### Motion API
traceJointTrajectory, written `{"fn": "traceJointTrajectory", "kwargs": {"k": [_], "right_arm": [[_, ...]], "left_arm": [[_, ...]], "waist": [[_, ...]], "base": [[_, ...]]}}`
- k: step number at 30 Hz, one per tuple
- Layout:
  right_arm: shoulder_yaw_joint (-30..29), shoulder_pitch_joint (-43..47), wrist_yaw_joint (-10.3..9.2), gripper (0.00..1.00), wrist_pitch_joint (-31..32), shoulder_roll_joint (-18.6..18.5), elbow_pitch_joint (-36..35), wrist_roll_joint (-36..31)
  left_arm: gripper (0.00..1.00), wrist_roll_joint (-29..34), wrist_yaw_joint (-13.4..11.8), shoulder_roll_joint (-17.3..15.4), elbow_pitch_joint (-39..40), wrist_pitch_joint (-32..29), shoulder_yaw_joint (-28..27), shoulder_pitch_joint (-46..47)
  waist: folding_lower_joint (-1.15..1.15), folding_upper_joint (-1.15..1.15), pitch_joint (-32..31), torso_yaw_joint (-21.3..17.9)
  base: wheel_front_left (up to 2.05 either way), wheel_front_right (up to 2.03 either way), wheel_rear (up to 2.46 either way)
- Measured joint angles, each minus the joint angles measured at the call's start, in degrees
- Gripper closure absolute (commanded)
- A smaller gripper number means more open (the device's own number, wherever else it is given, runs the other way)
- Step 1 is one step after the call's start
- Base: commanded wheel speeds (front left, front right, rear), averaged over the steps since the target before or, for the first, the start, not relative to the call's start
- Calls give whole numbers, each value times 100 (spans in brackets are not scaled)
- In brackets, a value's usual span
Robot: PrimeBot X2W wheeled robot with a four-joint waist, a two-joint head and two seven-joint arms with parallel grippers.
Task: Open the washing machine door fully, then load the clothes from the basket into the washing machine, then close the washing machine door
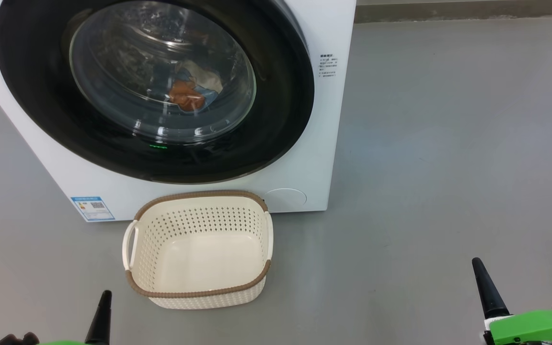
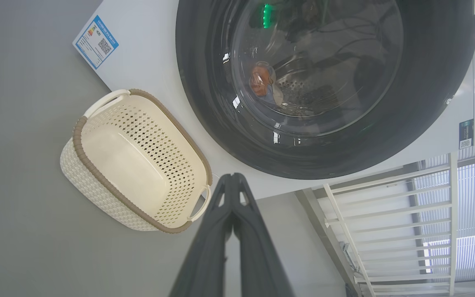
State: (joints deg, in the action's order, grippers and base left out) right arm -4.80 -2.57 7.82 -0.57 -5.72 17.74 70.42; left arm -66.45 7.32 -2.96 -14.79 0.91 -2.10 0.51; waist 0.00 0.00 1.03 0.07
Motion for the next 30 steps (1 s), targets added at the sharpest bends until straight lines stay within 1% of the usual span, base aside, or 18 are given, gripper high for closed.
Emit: {"fn": "traceJointTrajectory", "kwargs": {"k": [30], "right_arm": [[-191,-18,-24,100,481,205,-138,1519]], "left_arm": [[100,-1820,0,29,-18,-499,-154,221]], "waist": [[0,0,-62,-5]], "base": [[0,0,0]]}}
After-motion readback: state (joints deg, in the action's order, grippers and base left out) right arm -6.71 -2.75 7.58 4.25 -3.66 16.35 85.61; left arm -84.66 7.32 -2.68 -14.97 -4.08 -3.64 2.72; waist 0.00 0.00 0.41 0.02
